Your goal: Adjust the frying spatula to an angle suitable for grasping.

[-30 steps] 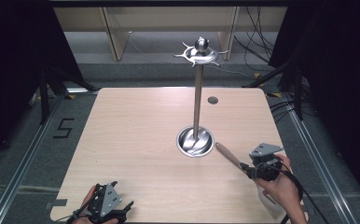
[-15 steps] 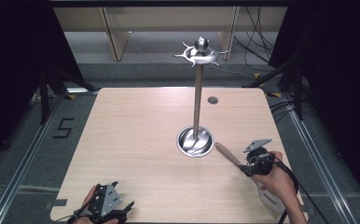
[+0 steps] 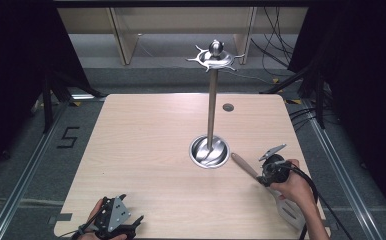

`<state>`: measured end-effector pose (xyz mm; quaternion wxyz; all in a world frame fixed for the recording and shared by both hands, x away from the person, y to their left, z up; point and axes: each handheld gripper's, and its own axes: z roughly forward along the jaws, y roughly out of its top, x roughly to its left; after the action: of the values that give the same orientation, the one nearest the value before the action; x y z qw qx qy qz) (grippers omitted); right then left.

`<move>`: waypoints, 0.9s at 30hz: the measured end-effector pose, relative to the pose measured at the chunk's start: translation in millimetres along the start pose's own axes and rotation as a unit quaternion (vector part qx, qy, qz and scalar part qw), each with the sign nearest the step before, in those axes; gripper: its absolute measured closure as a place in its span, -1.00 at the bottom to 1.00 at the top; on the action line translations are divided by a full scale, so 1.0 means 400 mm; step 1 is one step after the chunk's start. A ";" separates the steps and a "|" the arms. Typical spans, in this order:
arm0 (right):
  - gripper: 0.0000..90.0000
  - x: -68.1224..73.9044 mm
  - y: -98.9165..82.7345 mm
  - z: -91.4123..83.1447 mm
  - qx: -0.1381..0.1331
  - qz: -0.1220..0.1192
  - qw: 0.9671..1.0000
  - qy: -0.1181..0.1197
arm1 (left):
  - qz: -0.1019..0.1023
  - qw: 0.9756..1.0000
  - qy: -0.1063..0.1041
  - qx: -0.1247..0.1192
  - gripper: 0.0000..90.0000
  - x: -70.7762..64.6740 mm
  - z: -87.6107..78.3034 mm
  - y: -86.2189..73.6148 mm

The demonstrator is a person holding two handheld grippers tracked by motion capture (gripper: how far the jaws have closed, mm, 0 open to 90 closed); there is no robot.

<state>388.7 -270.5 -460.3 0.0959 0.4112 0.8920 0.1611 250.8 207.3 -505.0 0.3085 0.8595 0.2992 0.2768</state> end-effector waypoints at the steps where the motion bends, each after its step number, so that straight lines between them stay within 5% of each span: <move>1: 0.39 -0.001 0.002 0.002 0.002 -0.004 1.000 0.003 | 0.000 1.000 0.000 0.000 -0.67 0.001 0.000 0.000; 10: 0.49 0.005 0.021 0.027 0.032 -0.017 0.999 0.000 | 0.000 1.000 -0.006 0.001 -0.67 0.002 -0.005 0.001; 19: 0.54 -0.001 0.037 0.043 0.030 -0.032 0.999 -0.001 | -0.006 1.000 0.003 -0.006 -0.67 -0.001 0.002 0.000; 27: 0.64 0.010 0.059 0.055 0.064 -0.038 0.997 -0.017 | -0.002 1.000 -0.005 -0.001 -0.67 0.002 -0.005 0.001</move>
<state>409.3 -248.4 -472.2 0.0906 0.3855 0.9136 0.0925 250.2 208.6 -503.3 0.3117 0.8599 0.2994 0.2717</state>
